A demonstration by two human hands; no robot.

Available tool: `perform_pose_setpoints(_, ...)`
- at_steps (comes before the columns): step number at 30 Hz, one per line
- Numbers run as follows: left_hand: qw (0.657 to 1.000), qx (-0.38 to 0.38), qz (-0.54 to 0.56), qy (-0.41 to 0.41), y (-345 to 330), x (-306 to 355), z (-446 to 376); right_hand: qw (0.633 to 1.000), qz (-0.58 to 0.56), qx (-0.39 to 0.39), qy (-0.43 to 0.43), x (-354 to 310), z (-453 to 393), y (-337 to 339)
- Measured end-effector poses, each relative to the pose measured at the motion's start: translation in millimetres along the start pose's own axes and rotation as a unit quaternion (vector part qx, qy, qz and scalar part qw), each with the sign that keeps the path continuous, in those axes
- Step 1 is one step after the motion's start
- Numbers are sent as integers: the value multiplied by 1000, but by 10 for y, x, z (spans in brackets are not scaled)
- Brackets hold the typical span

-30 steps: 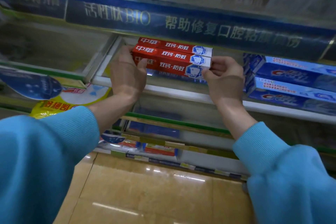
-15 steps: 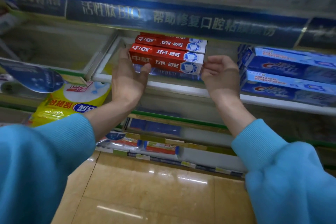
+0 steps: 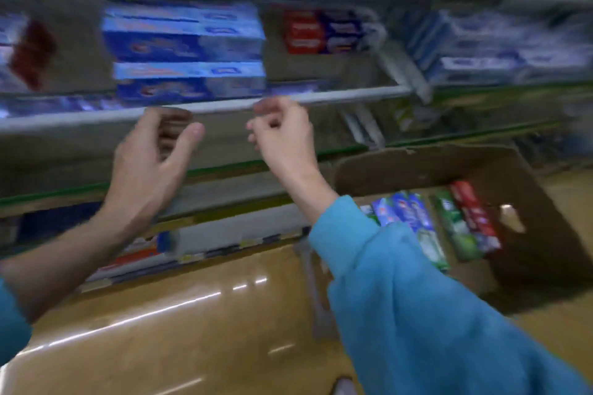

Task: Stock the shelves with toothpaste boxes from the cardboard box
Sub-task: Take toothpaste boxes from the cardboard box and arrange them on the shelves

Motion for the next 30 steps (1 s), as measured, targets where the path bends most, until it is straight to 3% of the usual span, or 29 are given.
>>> perform_pose_setpoints(8, 986, -144, 78, -43, -2159, 965, 302, 986, 52, 112, -108, 1284, 0, 2098)
perform_pose_setpoints(15, 974, -221, 54, -14, -3628, 1296, 553, 946, 166, 80, -265, 2441, -26, 3389)
perform_pose_setpoints(21, 968, -251, 18, 27, -4596, 1343, 751, 897, 265, 79, -346, 2987, -202, 4053)
perform_pose_setpoints(30, 960, -274, -16, 54, -5280, 1450, 901, 886, 314, 54, -337, 3386, -447, 4227)
Point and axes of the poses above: each hand's wrist, its own z-axis away from the middle knuckle, its own y-axis out of the back of the hand, x = y × z, the point moved 1 cm from there along -z, towards the middle knuckle, and after that the axes turned 5 degrees about -y, right-handed, at the moved point
